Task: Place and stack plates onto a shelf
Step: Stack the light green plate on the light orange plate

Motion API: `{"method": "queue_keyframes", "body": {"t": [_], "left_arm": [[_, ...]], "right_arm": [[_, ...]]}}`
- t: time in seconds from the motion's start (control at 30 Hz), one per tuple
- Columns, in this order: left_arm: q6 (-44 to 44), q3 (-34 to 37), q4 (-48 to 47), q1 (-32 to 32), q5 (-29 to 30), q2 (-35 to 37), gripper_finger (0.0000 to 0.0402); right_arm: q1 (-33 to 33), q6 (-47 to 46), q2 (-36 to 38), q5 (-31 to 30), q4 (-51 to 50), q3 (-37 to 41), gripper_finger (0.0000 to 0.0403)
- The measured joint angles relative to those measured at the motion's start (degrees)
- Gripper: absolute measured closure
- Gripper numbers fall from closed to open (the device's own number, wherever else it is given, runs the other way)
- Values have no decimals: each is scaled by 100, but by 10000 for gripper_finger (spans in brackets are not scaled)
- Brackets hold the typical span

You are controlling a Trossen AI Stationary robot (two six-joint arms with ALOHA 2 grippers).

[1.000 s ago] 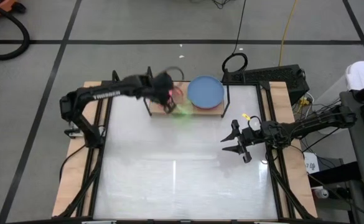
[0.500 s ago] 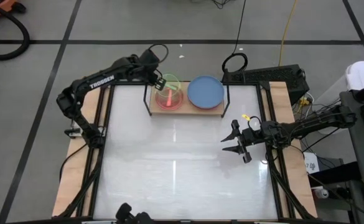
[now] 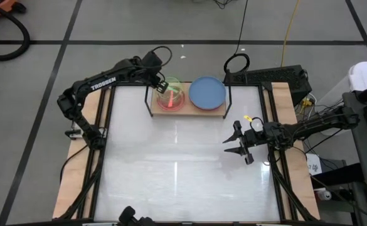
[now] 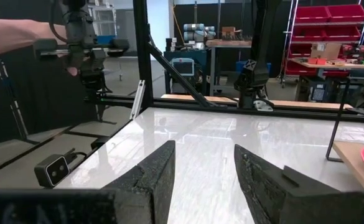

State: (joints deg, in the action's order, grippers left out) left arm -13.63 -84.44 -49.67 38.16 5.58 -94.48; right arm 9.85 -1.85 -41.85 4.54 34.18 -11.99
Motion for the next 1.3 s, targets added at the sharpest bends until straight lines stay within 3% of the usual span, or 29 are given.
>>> {"method": "queue_keyframes", "body": {"t": [0.13, 0.43, 1.0, 1.3], "left_arm": [[0, 2, 0, -36, -2, 0, 373], [-44, 2, 2, -32, 7, 0, 315], [216, -231, -122, -198, 43, 186, 314], [1323, -98, 476, -948, 356, -402, 314]], "right_arm": [[0, 0, 0, 0, 44, 0, 257], [0, -2, 0, 0, 80, 0, 257], [2, -44, 0, 11, 74, 0, 257], [2, -33, 0, -9, 172, 0, 257]]}}
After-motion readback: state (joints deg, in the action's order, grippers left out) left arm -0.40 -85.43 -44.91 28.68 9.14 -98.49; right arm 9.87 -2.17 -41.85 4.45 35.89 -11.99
